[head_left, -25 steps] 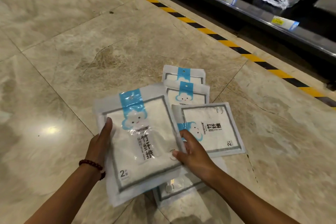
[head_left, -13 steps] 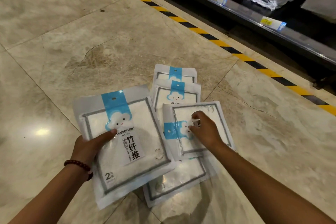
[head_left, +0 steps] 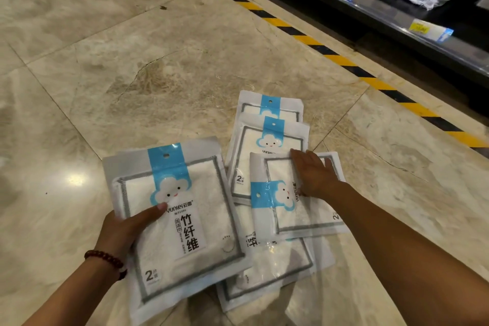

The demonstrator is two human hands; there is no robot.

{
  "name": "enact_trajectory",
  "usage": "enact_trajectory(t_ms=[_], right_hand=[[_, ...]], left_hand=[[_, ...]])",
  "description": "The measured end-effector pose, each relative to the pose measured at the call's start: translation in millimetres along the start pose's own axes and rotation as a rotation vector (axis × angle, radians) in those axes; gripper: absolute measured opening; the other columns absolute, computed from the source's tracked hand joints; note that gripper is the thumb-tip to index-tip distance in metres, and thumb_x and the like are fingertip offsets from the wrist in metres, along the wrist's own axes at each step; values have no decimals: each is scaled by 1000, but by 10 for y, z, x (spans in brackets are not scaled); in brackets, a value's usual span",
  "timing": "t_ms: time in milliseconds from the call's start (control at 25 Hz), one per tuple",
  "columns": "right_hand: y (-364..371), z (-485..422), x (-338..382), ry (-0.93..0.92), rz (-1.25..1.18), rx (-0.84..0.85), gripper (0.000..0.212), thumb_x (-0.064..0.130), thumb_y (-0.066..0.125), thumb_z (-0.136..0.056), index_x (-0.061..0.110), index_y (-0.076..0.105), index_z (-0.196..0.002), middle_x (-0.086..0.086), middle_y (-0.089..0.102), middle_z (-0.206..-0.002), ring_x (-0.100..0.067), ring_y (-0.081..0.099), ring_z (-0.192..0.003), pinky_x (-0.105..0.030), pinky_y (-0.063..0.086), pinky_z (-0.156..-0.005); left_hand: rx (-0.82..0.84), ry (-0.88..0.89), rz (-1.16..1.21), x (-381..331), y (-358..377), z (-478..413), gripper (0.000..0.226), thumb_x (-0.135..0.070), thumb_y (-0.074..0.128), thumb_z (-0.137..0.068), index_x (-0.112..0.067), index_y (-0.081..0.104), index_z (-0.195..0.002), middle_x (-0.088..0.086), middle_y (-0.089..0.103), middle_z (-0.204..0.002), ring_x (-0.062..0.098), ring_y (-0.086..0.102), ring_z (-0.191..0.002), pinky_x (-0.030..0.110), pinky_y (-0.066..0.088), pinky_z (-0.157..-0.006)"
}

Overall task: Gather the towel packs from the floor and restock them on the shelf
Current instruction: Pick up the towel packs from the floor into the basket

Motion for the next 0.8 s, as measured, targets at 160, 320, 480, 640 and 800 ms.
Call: enact_trajectory(t_ms=[160,320,480,640,800], right_hand=[[33,86,-45,50,154,-42,93,45,77,-67,8,27,-137,-11,36,-138,-28,32,-130,-45,22,-111],[135,357,-145,147,-125,-58,68,48,77,-67,13,39,-111,-6,57,-112,-24,54,-101,-34,39,-83],[54,621,-28,19,-441,-107,49,42,74,-73,17,37,-93,-1,57,-82,-21,53,-74,-31,35,-59],[-297,574,361,-19,-663,-213,45,38,76,-72,15,44,-92,-2,61,-81,-22,58,-74,-33,43,-63],[-730,407,853,-65,-933,-233,26,17,72,-78,15,47,-86,-2,60,-84,-18,57,-76,-32,43,-66]], left_hand=[[-52,-23,63,38,-105,-10,26,-8,72,-71,-11,63,-94,6,72,-73,26,65,-77,31,50,-59],[-71,5,95,-11,-163,0,18,-8,71,-75,-13,62,-90,-1,71,-61,19,67,-61,27,53,-48],[-81,34,131,-160,-275,22,17,-5,67,-78,-12,62,-93,2,72,-67,17,68,-59,26,53,-48],[-61,81,191,-484,-600,17,26,-14,70,-69,-13,65,-95,1,74,-79,13,70,-60,25,56,-49],[-84,137,212,-883,-872,128,36,-14,70,-63,-10,66,-98,2,74,-80,15,71,-63,31,58,-56]])
Point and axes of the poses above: each hand's wrist, its own z-axis away from the middle knuckle, its own y-axis out of the palm, x = y × z, the point moved 3 cm from there along -z, towards the middle knuckle
